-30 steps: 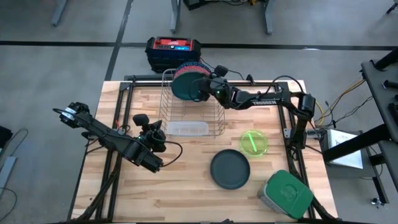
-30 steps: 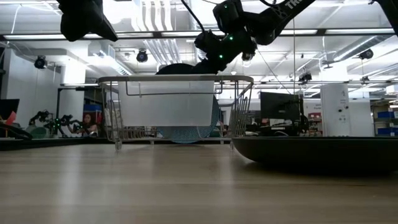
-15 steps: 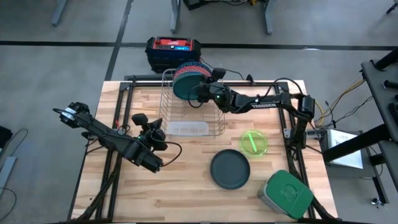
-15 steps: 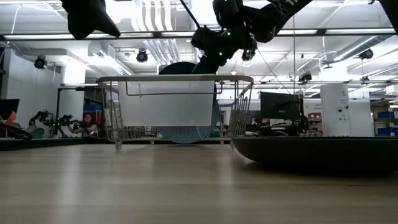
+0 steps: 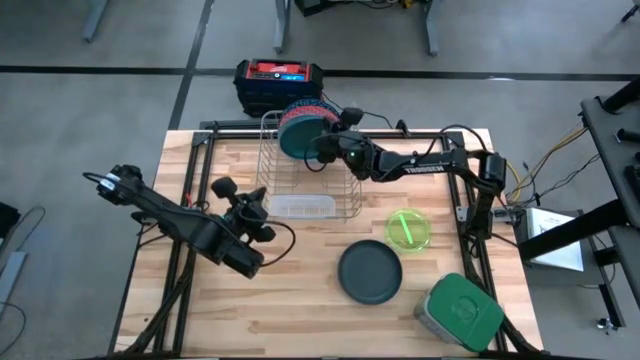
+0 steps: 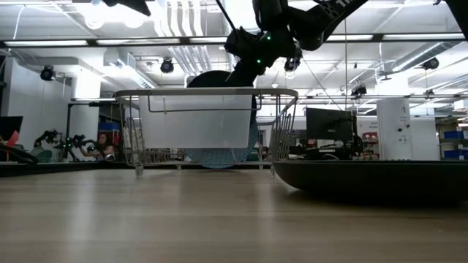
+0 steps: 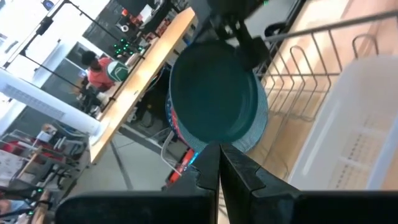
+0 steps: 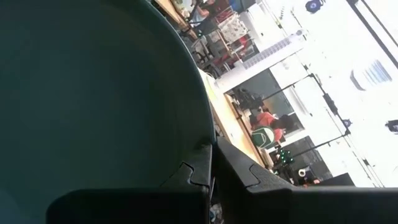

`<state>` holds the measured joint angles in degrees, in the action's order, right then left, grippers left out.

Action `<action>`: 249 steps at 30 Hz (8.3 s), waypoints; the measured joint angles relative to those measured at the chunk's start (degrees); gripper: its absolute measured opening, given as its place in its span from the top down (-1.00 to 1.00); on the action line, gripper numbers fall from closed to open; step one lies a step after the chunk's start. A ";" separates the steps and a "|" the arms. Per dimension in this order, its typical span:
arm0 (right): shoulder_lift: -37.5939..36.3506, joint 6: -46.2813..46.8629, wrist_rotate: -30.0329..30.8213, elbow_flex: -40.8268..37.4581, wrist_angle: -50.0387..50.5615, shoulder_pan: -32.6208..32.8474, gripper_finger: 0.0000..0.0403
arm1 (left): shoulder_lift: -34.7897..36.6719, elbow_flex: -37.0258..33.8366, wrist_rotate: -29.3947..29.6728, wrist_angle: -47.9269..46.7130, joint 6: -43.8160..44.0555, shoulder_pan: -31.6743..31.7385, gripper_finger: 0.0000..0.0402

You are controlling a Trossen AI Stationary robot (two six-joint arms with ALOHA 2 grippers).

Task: Sort dishes
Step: Put the dark green plate into the dish rack

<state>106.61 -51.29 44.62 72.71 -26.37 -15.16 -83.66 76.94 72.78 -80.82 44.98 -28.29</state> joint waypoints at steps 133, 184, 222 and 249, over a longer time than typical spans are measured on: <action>-3.48 40.55 -37.30 7.58 29.31 -9.68 -0.65 | -0.50 5.84 -1.89 2.84 -6.33 0.02 1.00; -19.18 31.72 -52.93 -17.97 19.77 -6.30 -0.65 | -0.48 -7.61 -5.76 5.36 -4.24 0.00 1.00; -3.37 31.71 -36.54 0.05 29.58 -6.16 0.87 | -0.43 -8.82 -2.72 5.34 -3.77 0.00 1.00; -44.61 -4.16 -49.61 -14.91 31.32 3.18 0.89 | 0.57 -8.82 3.99 3.92 -1.85 0.02 1.00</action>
<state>62.00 -55.44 -4.99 57.79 4.95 -11.98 -83.09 68.12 76.77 -76.89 43.13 -28.28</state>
